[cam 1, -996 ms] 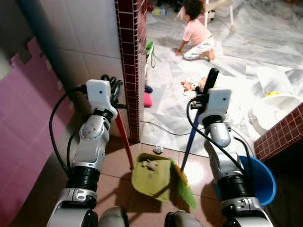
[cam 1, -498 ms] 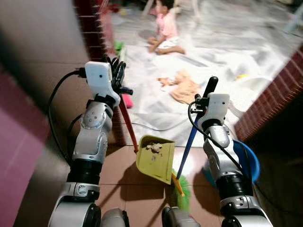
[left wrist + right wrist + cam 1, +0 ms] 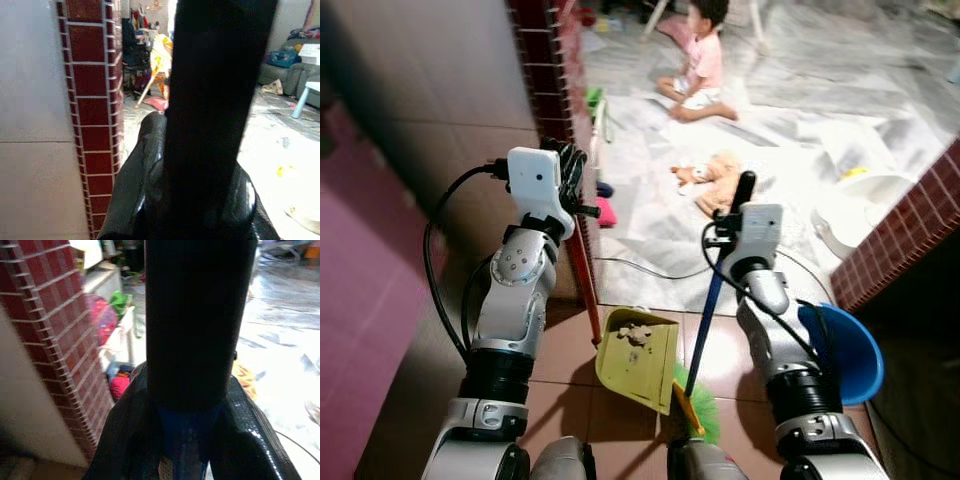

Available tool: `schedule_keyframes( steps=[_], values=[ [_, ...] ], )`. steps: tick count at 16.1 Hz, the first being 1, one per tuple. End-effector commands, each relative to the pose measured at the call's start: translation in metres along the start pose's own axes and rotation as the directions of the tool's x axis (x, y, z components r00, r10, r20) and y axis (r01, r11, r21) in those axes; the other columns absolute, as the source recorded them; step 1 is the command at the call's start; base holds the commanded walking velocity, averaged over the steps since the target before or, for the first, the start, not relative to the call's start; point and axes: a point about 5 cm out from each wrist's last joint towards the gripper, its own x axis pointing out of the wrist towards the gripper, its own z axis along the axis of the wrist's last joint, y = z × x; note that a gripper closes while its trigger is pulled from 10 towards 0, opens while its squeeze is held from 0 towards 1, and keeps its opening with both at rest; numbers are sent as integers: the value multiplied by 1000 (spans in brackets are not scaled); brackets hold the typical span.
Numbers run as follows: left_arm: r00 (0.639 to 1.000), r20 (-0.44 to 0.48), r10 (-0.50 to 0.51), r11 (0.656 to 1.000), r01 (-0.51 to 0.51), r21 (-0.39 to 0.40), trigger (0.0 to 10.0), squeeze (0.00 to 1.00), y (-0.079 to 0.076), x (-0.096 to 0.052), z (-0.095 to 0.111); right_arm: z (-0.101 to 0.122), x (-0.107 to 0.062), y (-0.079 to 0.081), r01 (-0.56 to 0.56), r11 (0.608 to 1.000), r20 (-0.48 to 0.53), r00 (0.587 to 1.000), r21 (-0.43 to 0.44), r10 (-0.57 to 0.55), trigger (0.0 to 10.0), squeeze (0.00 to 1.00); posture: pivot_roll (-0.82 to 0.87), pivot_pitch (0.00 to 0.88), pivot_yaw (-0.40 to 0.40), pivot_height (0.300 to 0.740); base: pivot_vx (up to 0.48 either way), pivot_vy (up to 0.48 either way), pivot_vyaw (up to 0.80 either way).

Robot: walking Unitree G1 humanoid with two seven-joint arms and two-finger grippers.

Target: Sweep floor

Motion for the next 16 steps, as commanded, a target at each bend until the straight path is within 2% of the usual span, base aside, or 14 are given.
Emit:
schedule_keyframes(
  steps=[1,3,16],
  values=[
    [999,50,-3,1000,3,-11,10000,0,-2,2,12,4,3,6,-22,999,5,1000,32,22,10000,0,-48,25,14,740,0,0,0],
    [999,49,-5,1000,6,-14,10000,0,-3,2,12,3,2,5,-21,999,1,1000,36,21,10000,0,-48,25,14,740,0,0,0],
    [999,36,-25,999,26,-22,10000,0,-6,2,12,2,2,2,-7,999,-4,1000,38,7,10000,0,-48,19,14,740,-345,0,0]
  ],
)
